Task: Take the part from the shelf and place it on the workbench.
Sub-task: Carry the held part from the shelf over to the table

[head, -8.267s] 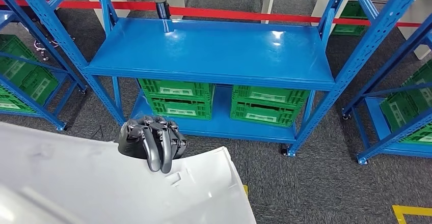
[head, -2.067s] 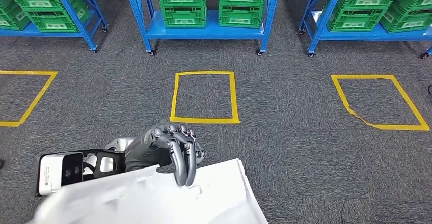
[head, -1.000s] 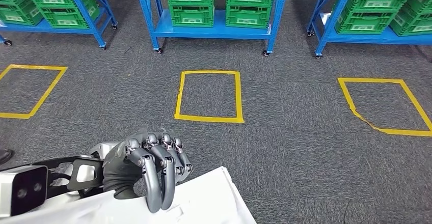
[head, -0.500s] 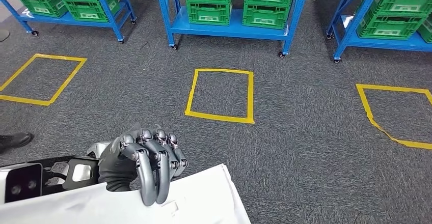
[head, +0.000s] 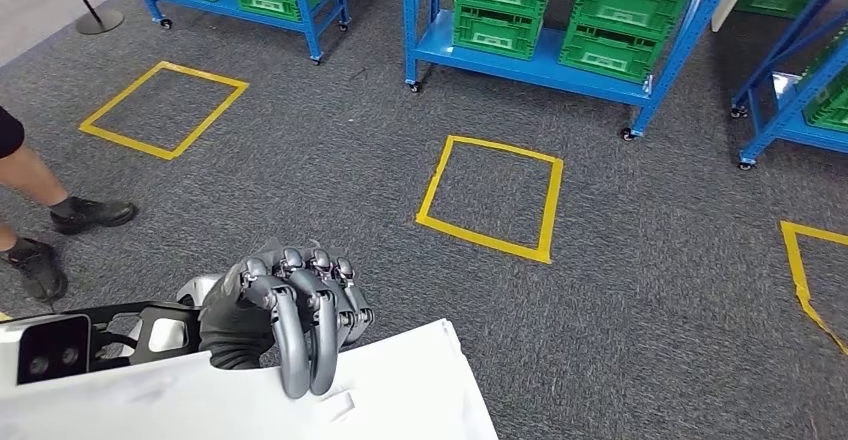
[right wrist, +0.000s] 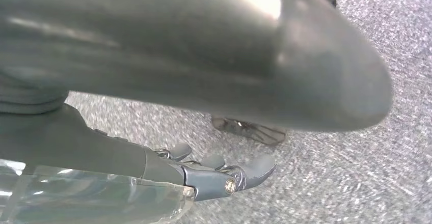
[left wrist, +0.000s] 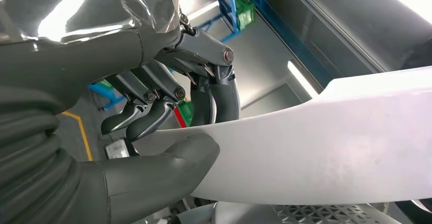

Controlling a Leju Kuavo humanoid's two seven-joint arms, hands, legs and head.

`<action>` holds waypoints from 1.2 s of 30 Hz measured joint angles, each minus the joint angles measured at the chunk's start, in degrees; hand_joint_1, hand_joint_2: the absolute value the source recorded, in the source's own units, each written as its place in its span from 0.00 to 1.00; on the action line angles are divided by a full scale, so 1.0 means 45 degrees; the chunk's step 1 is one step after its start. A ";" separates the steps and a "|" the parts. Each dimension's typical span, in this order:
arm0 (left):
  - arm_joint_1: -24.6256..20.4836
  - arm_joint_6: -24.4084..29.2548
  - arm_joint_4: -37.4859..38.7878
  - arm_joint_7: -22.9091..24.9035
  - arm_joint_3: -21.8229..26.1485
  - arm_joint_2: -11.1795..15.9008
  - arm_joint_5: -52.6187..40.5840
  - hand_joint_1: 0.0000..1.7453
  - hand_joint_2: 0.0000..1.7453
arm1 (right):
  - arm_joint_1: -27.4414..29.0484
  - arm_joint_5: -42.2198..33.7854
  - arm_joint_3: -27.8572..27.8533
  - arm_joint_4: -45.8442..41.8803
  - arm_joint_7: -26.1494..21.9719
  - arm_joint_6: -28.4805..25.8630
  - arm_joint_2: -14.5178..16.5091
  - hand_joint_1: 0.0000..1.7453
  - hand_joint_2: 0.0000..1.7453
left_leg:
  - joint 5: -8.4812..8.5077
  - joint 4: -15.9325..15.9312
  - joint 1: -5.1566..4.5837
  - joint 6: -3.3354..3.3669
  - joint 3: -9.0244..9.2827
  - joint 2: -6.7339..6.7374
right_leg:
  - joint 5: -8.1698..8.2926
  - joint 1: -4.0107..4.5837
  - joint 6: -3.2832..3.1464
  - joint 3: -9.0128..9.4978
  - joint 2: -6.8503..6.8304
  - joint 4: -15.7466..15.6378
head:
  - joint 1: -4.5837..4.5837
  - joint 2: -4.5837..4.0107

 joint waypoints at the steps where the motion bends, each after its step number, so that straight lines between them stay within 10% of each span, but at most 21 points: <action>1: -0.0001 -0.0005 0.0000 0.0001 -0.0012 -0.0010 -0.0004 0.98 1.00 | -0.0005 0.0024 -0.0001 0.0004 0.0000 -0.0001 -0.0019 0.00 0.00 | -0.0074 0.0142 -0.0005 -0.0091 -0.0072 -0.0137 | 0.0248 -0.0033 -0.0015 0.0328 0.0133 -0.0691 | 0.0005 0.0000; 5: -0.0005 -0.0062 0.0001 0.0001 -0.0021 -0.0005 -0.0038 0.98 1.00 | -0.0082 0.0131 -0.0002 0.0004 -0.0001 -0.0024 -0.0053 0.00 0.00 | -0.0203 0.0395 0.0023 -0.0291 -0.0323 -0.0456 | 0.0403 0.0014 -0.0440 0.0592 0.0042 -0.1210 | 0.0010 0.0000; 8: -0.0054 -0.0129 0.0008 0.0000 -0.0021 0.0001 -0.0036 0.98 1.00 | -0.0081 0.0181 -0.0001 0.0000 -0.0002 -0.0064 -0.0080 0.00 0.00 | -0.0691 0.1301 0.0064 -0.0486 -0.0776 0.0300 | 0.0360 -0.0031 -0.0633 0.0701 -0.0259 -0.1234 | -0.0090 0.0000; 12: -0.0073 -0.0162 0.0097 0.0002 -0.0084 -0.0011 -0.0030 0.98 1.00 | -0.0050 0.0183 0.0001 0.0000 -0.0005 -0.0067 -0.0106 0.00 0.00 | -0.1726 0.4287 0.0198 -0.0676 -0.2486 0.1038 | 0.0272 0.0038 -0.0736 0.0741 -0.0790 -0.1234 | -0.0185 0.0000; 16: -0.0091 -0.0210 0.0171 0.0005 -0.0115 -0.0027 -0.0019 0.98 1.00 | -0.0070 0.0162 0.0001 0.0000 -0.0005 -0.0067 -0.0061 0.00 0.00 | -0.0278 0.1642 0.0096 -0.0427 -0.1240 0.1600 | 0.0162 0.0122 -0.0700 0.0877 -0.1318 -0.1243 | -0.0177 0.0000; 19: -0.0145 -0.0243 0.0202 0.0003 -0.0125 -0.0070 0.0017 0.98 1.00 | -0.0043 0.0089 -0.0001 0.0000 0.0006 -0.0063 -0.0034 0.00 0.00 | -0.0081 0.0470 -0.0123 -0.0217 -0.0664 0.2134 | 0.0082 0.0165 -0.0547 0.0977 -0.1700 -0.1299 | -0.0185 0.0000; 21: -0.0149 -0.0258 0.0228 0.0004 -0.0130 -0.0090 0.0041 0.98 1.00 | -0.0041 0.0044 -0.0002 -0.0015 0.0017 -0.0060 -0.0035 0.00 0.00 | 0.0006 0.0297 -0.0110 -0.0128 -0.0589 0.1810 | 0.0058 0.0165 -0.0413 0.1061 -0.1932 -0.1390 | -0.0211 0.0000; 23: -0.0170 -0.0276 0.0258 0.0004 -0.0136 -0.0129 0.0071 0.98 1.00 | -0.0027 -0.0008 -0.0006 -0.0062 0.0019 -0.0062 -0.0051 0.00 0.00 | 0.0197 -0.0028 -0.0042 -0.0013 -0.0340 0.1455 | -0.0133 0.0156 -0.0370 0.0993 -0.1372 -0.1090 | -0.0172 0.0000; 25: -0.0187 -0.0298 0.0311 0.0005 -0.0167 -0.0194 0.0102 0.98 1.00 | 0.0018 -0.0059 -0.0007 -0.0116 0.0041 -0.0123 -0.0100 0.00 0.00 | 0.0307 -0.0186 -0.0037 0.0058 -0.0190 0.1096 | -0.0704 0.0149 -0.0461 0.0381 -0.0520 0.0212 | -0.0108 0.0000; 28: -0.0157 -0.0349 0.0488 0.0021 -0.0244 -0.0227 0.0113 0.98 1.00 | 0.0106 -0.0119 -0.0001 -0.0250 0.0131 -0.0367 -0.0151 0.00 0.00 | 0.0307 -0.0155 -0.0065 0.0085 -0.0202 0.0485 | -0.1249 0.0153 -0.0432 -0.0818 -0.0283 0.2186 | -0.0080 0.0000; 32: -0.0167 -0.0356 0.0701 0.0049 -0.0321 -0.0231 0.0137 0.98 1.00 | 0.0086 -0.0127 0.0001 -0.0493 0.0208 -0.0565 -0.0166 0.00 0.00 | 0.0158 0.0113 -0.0012 -0.0085 -0.0263 -0.0265 | 0.0139 -0.0002 0.0040 0.0106 0.0084 -0.0409 | -0.0049 -0.0002; 36: -0.0220 -0.0351 0.0806 0.0139 -0.0379 -0.0239 0.0283 0.98 1.00 | -0.0007 -0.0129 -0.0002 -0.0795 0.0236 -0.0608 -0.0247 0.00 0.00 | 0.0011 0.0342 -0.0002 -0.0299 -0.0441 -0.0662 | 0.0492 0.0042 -0.0427 0.0542 0.0154 -0.1220 | -0.0009 0.0000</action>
